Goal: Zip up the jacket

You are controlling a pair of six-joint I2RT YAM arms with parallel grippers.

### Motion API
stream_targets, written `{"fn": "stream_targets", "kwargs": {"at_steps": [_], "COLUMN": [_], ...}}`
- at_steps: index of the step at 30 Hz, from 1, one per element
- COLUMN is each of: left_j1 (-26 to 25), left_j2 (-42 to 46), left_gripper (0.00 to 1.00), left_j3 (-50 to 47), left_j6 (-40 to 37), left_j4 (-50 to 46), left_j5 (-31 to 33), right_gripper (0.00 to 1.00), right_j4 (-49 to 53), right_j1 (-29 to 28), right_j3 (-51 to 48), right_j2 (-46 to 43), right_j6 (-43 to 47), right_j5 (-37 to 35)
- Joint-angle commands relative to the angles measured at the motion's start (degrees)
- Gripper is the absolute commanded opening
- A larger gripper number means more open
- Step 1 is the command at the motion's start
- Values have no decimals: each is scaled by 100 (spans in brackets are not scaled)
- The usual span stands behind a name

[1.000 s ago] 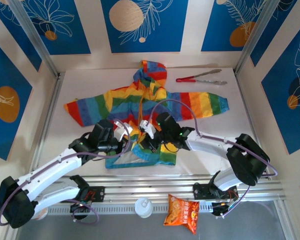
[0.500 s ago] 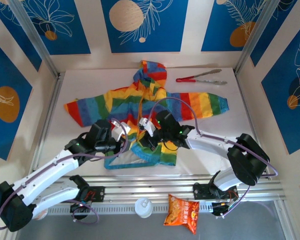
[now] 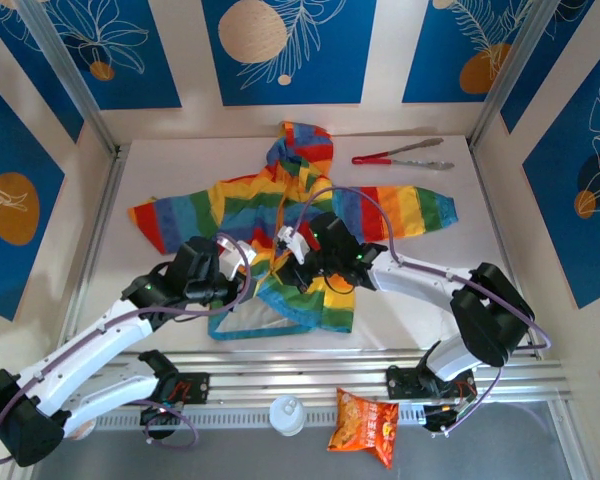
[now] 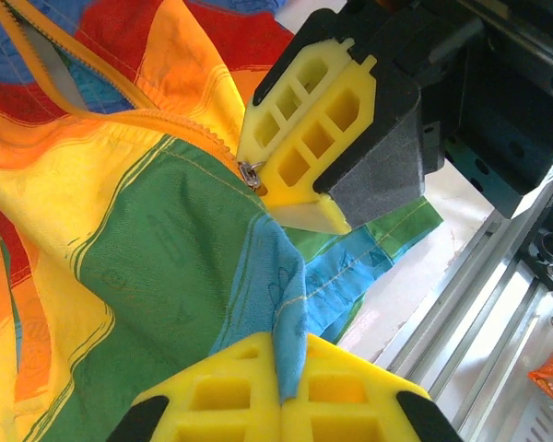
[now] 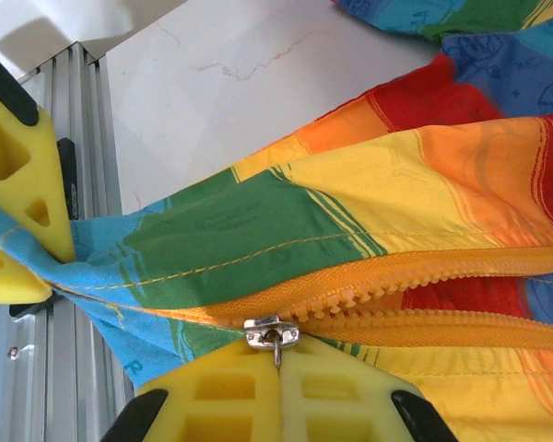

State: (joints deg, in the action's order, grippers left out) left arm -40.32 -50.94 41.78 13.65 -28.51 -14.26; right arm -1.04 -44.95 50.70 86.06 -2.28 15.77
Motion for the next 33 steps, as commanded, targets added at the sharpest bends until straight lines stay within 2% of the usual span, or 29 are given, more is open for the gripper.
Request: {"fn": "stream_targets", "kwargs": {"at_steps": [1,23,33], "left_j1": [-36,-37,-30], "left_j2": [117,406,434], "left_gripper": [0,0,0], "left_j3": [144,107,120], "left_j6": [129,340,384], "left_j4": [-557,-884,-994], "left_j5": [-33,213,309], "right_gripper": [0,0,0], "right_j4": [121,244,405], "right_j1": [161,386,622], "right_j3": [151,363,661], "right_j2": [117,284,540], "right_j6": [-97,-79,9], "right_j5": [-198,-276,-92]}}
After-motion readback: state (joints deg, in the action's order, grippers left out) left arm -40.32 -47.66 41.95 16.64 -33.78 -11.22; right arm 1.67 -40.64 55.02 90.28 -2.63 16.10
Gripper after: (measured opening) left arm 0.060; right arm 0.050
